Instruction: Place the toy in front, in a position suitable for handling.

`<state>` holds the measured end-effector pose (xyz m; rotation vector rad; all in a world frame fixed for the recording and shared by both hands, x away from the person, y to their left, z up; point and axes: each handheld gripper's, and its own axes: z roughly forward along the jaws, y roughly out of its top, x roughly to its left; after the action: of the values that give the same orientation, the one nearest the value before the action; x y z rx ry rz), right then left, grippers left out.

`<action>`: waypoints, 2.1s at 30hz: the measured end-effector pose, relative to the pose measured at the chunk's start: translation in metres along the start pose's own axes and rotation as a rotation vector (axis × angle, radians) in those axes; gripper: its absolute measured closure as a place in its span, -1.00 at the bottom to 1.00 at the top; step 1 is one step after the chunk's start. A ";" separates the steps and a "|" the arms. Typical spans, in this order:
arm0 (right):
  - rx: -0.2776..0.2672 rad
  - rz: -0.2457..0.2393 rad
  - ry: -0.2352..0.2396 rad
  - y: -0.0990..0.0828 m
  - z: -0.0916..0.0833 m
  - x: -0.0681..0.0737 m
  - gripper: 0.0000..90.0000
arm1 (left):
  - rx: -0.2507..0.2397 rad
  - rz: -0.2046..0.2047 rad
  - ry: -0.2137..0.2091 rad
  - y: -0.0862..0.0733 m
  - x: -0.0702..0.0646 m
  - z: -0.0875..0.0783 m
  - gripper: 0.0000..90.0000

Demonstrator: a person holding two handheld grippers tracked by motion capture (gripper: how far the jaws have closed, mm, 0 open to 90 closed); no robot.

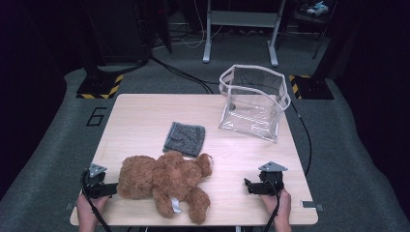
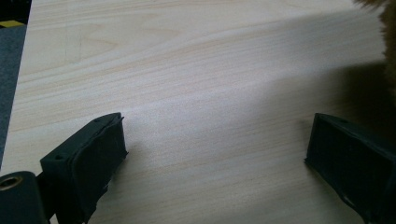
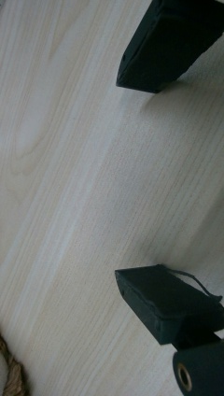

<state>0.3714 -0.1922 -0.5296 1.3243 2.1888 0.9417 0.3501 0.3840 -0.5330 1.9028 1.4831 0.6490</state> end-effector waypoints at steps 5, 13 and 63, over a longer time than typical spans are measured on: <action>0.000 0.001 -0.001 0.000 0.000 0.000 -0.85 | -0.001 -0.001 0.001 0.000 0.000 0.000 -0.90; 0.001 0.001 -0.001 0.000 0.000 0.000 -0.85 | 0.003 -0.002 0.000 0.000 -0.001 0.000 -0.90; 0.060 -0.075 0.183 0.122 0.015 0.022 -0.98 | 0.001 0.015 -0.004 0.000 0.000 -0.001 -0.86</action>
<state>0.4449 -0.1287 -0.4519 1.2153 2.4036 1.0109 0.3495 0.3846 -0.5324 1.9165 1.4683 0.6504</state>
